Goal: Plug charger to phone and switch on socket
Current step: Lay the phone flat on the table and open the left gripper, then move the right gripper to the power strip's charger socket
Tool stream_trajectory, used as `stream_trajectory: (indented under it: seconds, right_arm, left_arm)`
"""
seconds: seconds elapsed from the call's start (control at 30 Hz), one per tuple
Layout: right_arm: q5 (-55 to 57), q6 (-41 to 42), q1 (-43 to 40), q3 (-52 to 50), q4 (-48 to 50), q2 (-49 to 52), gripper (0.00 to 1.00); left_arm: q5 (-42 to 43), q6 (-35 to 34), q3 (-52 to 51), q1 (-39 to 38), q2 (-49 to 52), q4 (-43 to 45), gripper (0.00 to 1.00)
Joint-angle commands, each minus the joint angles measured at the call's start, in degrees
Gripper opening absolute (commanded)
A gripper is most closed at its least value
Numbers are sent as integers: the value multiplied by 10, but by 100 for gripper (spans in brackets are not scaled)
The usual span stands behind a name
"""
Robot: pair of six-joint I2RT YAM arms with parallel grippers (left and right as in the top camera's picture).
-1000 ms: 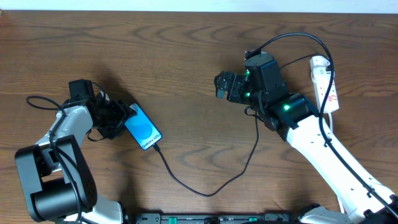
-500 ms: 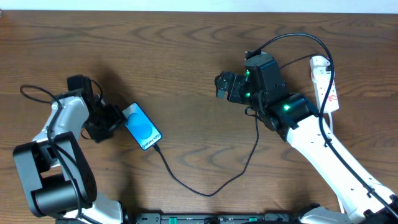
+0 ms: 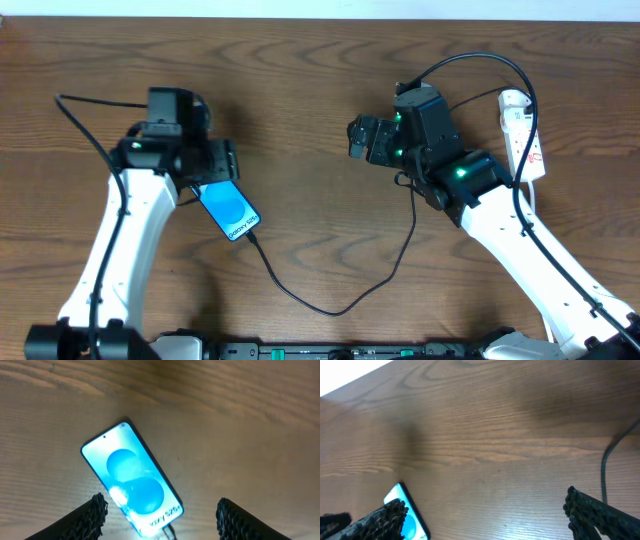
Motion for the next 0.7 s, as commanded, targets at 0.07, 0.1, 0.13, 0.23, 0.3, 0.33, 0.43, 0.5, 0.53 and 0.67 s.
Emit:
stream_trajectory:
  seconds: [0.07, 0.1, 0.13, 0.23, 0.3, 0.33, 0.43, 0.5, 0.53, 0.67]
  right_arm:
    - [28, -26, -5, 12, -11, -3, 99]
    - [28, -26, -5, 12, -10, -3, 99]
    - [28, -26, -5, 12, -10, -3, 99]
    - [34, -26, -5, 12, -10, -3, 99]
    - [34, -26, -5, 12, -10, -3, 99]
    - [34, -26, -5, 12, -10, -3, 99]
    - [34, -26, -4, 12, -11, -3, 99]
    - [34, -26, -4, 12, -11, -3, 99]
    - [34, -26, -4, 12, -11, -3, 99]
    - [34, -26, -4, 12, -23, -3, 99]
  left_arm:
    - [-50, 19, 7, -36, -34, -55, 80]
    - [-50, 19, 7, -39, -38, -66, 83]
    - [-49, 18, 7, -41, -42, -80, 84]
    - [-50, 18, 7, -41, -48, -115, 85]
    - [-50, 18, 7, -41, -50, -127, 85]
    - [-49, 18, 7, -41, -50, -128, 86]
    - [-49, 18, 7, -41, -50, -124, 86]
    - [-50, 18, 7, -41, -50, -122, 86]
    - [-50, 19, 7, -41, -50, -122, 86]
    - [-50, 19, 7, -41, -50, -122, 86]
